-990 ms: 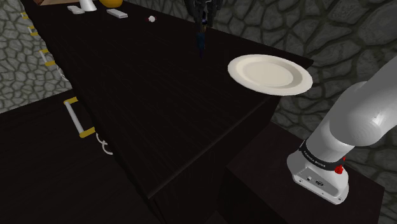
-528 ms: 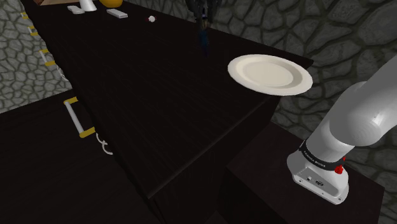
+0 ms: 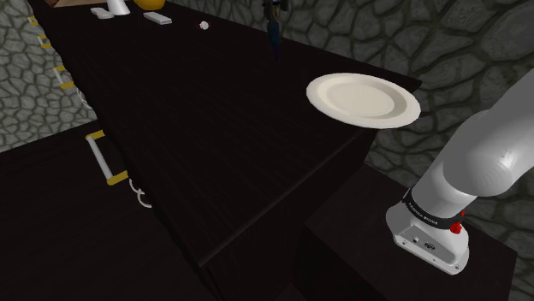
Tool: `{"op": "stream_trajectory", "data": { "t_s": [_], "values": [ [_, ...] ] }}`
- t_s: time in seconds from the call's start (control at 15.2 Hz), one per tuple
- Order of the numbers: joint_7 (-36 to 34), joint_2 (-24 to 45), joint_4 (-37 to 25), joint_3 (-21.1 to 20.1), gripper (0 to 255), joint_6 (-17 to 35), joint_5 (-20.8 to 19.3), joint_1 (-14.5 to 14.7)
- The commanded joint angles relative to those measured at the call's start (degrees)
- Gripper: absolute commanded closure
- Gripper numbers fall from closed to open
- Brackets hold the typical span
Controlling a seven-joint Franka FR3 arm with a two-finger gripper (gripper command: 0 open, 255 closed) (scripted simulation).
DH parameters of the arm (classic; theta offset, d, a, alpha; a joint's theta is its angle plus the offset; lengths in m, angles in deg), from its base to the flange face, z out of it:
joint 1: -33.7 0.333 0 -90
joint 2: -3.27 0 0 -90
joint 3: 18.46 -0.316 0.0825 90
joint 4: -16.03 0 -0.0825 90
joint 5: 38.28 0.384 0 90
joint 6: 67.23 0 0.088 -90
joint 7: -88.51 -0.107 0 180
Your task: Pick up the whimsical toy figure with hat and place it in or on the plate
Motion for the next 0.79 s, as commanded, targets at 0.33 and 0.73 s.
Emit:
{"op": "stream_trajectory", "data": {
  "t_s": [0.33,0.73],
  "values": [
    [-0.3,3.6,-9.4,-0.8,255,-6.2,-1.3,0.2],
    [2.7,-9.7,1.2,2.2,255,-7.9,2.7,-0.1]
  ]
}}
